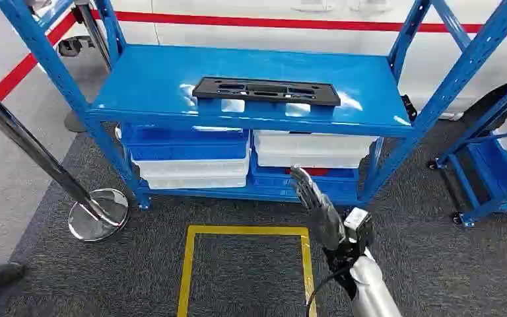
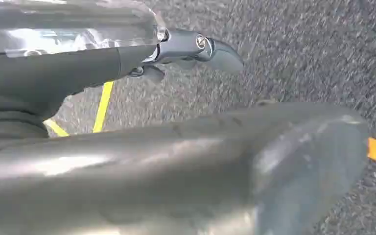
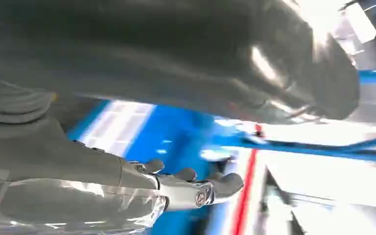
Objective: Take the parts from the cabinet and place them on the table.
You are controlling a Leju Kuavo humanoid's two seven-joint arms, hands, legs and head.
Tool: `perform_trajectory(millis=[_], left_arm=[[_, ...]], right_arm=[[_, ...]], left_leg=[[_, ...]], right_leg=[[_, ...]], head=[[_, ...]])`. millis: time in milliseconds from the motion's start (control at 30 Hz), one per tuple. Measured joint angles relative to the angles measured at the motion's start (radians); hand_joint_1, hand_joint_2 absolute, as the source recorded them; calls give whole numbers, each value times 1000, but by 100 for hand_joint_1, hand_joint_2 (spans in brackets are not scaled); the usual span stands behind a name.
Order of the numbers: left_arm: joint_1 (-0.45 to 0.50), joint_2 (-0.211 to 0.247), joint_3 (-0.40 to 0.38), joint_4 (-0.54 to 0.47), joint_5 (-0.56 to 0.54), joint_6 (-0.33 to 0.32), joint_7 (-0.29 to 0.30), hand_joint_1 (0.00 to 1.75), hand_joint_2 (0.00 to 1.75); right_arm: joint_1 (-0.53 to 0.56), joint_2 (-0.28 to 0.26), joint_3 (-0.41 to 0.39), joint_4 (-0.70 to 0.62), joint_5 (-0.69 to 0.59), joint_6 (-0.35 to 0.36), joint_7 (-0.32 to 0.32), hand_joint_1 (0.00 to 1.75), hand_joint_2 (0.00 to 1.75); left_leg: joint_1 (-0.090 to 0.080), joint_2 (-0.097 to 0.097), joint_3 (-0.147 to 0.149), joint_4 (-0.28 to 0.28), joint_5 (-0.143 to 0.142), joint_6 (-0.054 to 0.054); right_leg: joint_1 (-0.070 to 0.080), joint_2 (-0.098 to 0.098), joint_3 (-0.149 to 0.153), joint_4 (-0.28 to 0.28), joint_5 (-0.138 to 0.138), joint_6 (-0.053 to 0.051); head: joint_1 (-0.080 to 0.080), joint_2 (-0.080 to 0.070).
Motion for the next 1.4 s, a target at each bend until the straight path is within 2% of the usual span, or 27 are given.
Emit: perform_trajectory(millis=[33,67,167,200,233,267,333,367,433,567,600,667,700,733,767,833,867,900,1000,1067,1133,1200,1233,1267,1300,1367,1400], left_arm=[[0,3,0,2,7,1,-2,0,0],[-1,2,0,2,11,2,-4,0,0],[-5,3,1,5,27,8,-10,0,0],[-4,3,1,7,32,9,-13,0,0],[-3,3,2,8,38,9,-17,0,0],[-3,3,2,8,44,9,-19,0,0],[-5,3,4,10,53,9,-24,0,0],[-6,3,6,10,60,9,-27,0,0],[-10,2,8,14,82,10,-39,0,0],[-10,2,9,16,90,10,-43,0,0],[-10,2,9,16,90,9,-44,0,0],[-13,3,9,17,90,8,-44,0,0],[-13,3,9,18,90,8,-45,0,0],[-12,3,9,19,89,6,-45,0,0],[-12,3,9,19,89,5,-45,0,0],[-13,3,8,20,86,1,-45,0,0],[-13,3,8,20,85,-1,-45,0,0],[-14,-3,7,20,85,-3,-45,0,0],[-15,0,5,21,81,-7,-44,0,0],[-16,3,5,21,80,-8,-44,0,0],[-20,3,4,22,78,-11,-44,0,0],[-17,5,3,22,78,-11,-43,0,0],[-14,6,2,22,78,-11,-43,0,0],[-13,6,1,23,77,-11,-41,0,0],[-13,8,0,23,77,-11,-41,0,0],[-14,9,-2,24,73,-10,-41,0,0],[-13,9,-3,24,70,-10,-39,0,0]], right_arm=[[-8,-5,15,-25,-23,7,-6,0,0],[-21,-10,33,-48,-46,16,-12,0,0],[-54,-28,98,-112,-111,38,-27,0,0],[-61,-35,119,-132,-134,44,-34,0,0],[-68,-40,140,-153,-156,48,-39,0,0],[-77,-47,160,-172,-177,54,-44,0,0],[-102,-63,200,-217,-222,61,-56,0,0],[-117,-75,229,-251,-250,61,-61,0,0],[-148,-104,295,-314,-356,62,-90,0,0],[-163,-108,345,-369,-409,53,-100,0,0],[-169,-108,347,-379,-410,51,-102,0,0],[-174,-108,357,-385,-410,45,-104,0,0],[-173,-108,360,-386,-410,43,-104,0,0],[-172,-108,365,-387,-408,38,-104,0,0],[-170,-110,366,-389,-402,37,-104,0,0],[-171,-111,367,-401,-390,37,-104,0,0],[-171,-111,367,-407,-382,38,-105,0,0],[-170,-111,367,-409,-380,38,-105,0,0],[-165,-113,368,-422,-369,38,-105,0,0],[-161,-115,368,-431,-365,36,-106,0,0],[-163,-119,370,-434,-365,32,-105,0,0],[-158,-126,372,-435,-365,26,-105,0,0],[-154,-129,372,-435,-365,21,-105,0,0],[-151,-133,373,-435,-365,17,-105,0,0],[-149,-139,373,-435,-365,17,-105,0,0],[-148,-156,373,-438,-362,10,-105,0,0],[-148,-165,373,-438,-359,7,-105,0,0]], left_leg=[[-2,1,-1,6,-7,-5],[-1,3,-8,30,-22,-14],[17,5,-118,250,-123,-35],[23,5,-147,301,-131,-41],[29,6,-152,300,-114,-47],[35,7,-135,255,-77,-54],[48,12,-51,68,28,-71],[48,14,-31,31,15,-80],[40,10,-35,26,9,-47],[38,6,-27,19,6,-13],[36,6,-24,19,3,-9],[30,6,-23,19,-1,-2],[26,6,-21,19,-4,3],[20,5,-16,19,-8,7],[16,4,-10,19,-11,9],[8,1,8,19,-22,11],[6,0,13,17,-27,11],[0,1,14,17,-31,6],[12,3,15,8,-36,-10],[9,6,25,16,-43,-19],[13,6,-29,122,-90,-30],[22,7,-124,278,-140,-43],[25,7,-152,308,-133,-48],[29,7,-154,289,-101,-51],[32,7,-137,231,-51,-55],[38,11,-67,50,63,-61],[32,10,-51,32,46,-59]], right_leg=[[-16,-4,11,-16,9,1],[-16,-4,17,-23,9,-2],[-17,-8,18,-23,6,-5],[-19,-9,18,-22,5,-3],[-22,-9,21,-21,2,0],[-26,-9,23,-20,-1,5],[-37,-9,30,-6,-15,21],[-38,-9,28,0,-22,30],[-30,-7,18,7,-24,43],[-38,-9,25,16,-38,61],[-37,-8,1,60,-63,59],[-30,-6,-86,212,-122,55],[-29,-5,-130,281,-137,52],[-28,-5,-155,307,-124,47],[-24,-4,-152,283,-90,39],[-10,-3,-94,128,19,13],[-1,-2,-69,56,47,-4],[2,-4,-60,51,31,-15],[10,-2,-49,21,19,-16],[-6,-3,-17,-15,26,-9],[-11,-6,2,-23,18,-16],[-12,-7,15,-23,4,-14],[-13,-6,22,-23,-2,-12],[-15,-5,32,-23,-8,-9],[-17,-4,42,-22,-17,-4],[-22,-5,69,-18,-38,8],[-16,-5,70,-15,-47,18]], head=[[0,0],[-1,0],[-1,0],[0,0],[0,0],[0,0],[0,0],[0,0],[0,0],[0,0],[0,0],[0,0],[0,0],[0,0],[0,0],[0,0],[0,0],[0,0],[0,0],[0,0],[0,0],[0,0],[0,0],[0,0],[0,0],[0,0],[0,0]])
